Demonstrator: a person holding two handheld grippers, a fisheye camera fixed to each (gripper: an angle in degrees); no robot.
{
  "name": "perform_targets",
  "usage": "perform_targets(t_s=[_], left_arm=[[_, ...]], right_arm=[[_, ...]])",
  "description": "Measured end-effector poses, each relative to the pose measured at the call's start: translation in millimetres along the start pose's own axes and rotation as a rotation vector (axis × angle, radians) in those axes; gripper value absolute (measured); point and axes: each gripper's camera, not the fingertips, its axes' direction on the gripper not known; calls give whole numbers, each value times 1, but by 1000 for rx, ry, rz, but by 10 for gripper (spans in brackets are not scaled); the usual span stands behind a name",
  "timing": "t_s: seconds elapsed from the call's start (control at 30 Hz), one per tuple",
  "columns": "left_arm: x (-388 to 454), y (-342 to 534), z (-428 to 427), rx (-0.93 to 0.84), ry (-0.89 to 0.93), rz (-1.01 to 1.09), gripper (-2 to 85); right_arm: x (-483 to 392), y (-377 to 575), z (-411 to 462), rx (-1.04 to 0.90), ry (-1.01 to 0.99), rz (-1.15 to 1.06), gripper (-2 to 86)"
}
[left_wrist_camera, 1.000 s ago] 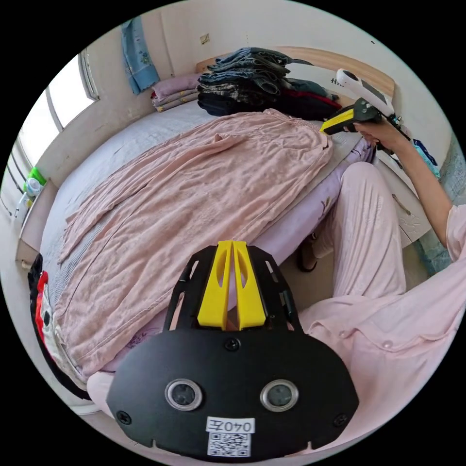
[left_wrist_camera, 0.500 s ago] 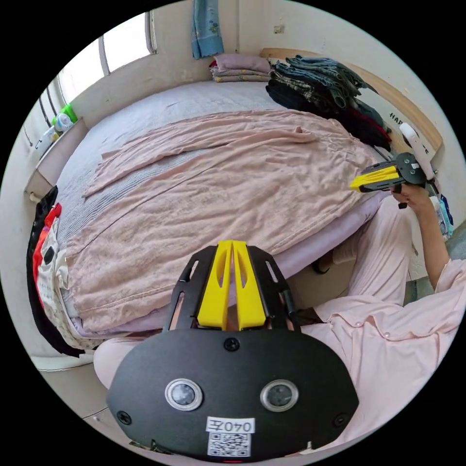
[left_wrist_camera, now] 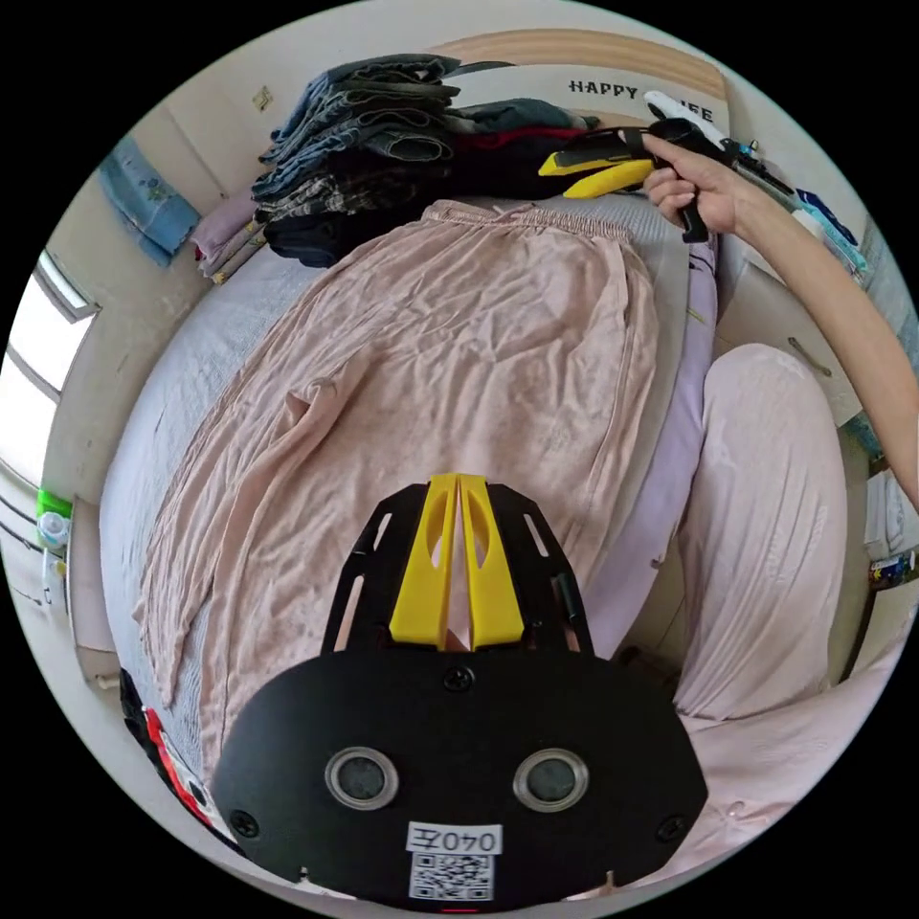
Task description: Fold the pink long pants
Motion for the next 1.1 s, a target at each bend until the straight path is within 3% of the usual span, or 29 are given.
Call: perform_targets(t_s=[0.27, 0.4, 0.5, 0.63, 0.7, 0.93, 1.03, 1.1], left_arm=[[-8, -5, 11, -1, 21, -60, -9], [-22, -23, 20, 32, 51, -118, -9], [-34, -49, 30, 70, 32, -150, -9], [-54, -94, 42, 134, 27, -197, -9], [-71, -128, 47, 174, 21, -236, -9], [-59, -247, 86, 210, 108, -141, 0], [-20, -316, 125, 145, 119, -21, 49], [4, -364, 160, 31, 181, 36, 80]], right_arm=[[109, -28, 51, -67, -306, 290, 86], [106, -34, 53, -7, -293, 271, 14], [44, -26, 40, 64, -256, -1, 8], [-75, 33, 78, -139, -101, -463, 93], [-95, 53, 93, -224, -60, -519, 128], [-15, 42, -3, 164, 111, -6, 46], [-2, 51, 4, 127, 110, 73, 14], [-10, 59, 28, 43, 125, 12, 0]])
